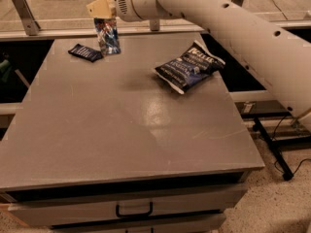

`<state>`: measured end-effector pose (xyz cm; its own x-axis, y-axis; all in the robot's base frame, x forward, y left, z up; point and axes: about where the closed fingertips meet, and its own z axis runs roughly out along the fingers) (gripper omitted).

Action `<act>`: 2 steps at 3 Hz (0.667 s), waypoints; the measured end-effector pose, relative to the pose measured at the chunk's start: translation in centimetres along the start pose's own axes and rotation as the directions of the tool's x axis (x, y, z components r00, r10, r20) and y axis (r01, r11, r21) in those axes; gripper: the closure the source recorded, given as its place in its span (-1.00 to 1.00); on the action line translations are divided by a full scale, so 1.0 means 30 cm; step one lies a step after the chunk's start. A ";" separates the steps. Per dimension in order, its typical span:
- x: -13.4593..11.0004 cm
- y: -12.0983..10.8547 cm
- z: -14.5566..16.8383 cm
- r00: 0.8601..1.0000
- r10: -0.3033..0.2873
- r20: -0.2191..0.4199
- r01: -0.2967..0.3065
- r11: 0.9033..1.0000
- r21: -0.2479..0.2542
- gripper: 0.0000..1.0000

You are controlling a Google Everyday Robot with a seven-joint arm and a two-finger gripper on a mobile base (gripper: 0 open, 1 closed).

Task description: Place redbull can upright

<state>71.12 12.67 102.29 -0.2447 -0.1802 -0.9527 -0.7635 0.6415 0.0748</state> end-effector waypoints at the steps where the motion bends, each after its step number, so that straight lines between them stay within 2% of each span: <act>1: -0.018 0.074 0.023 0.996 -0.084 0.024 0.085 0.996 -0.042 1.00; 2: -0.027 0.068 0.009 0.993 -0.096 0.066 0.099 0.994 -0.050 1.00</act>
Offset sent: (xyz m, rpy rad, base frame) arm -0.0233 0.0208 0.0240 0.0538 -0.1845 0.1188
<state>69.92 14.34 103.13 -0.1307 -0.1914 -0.9728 -0.8127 0.5826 -0.0055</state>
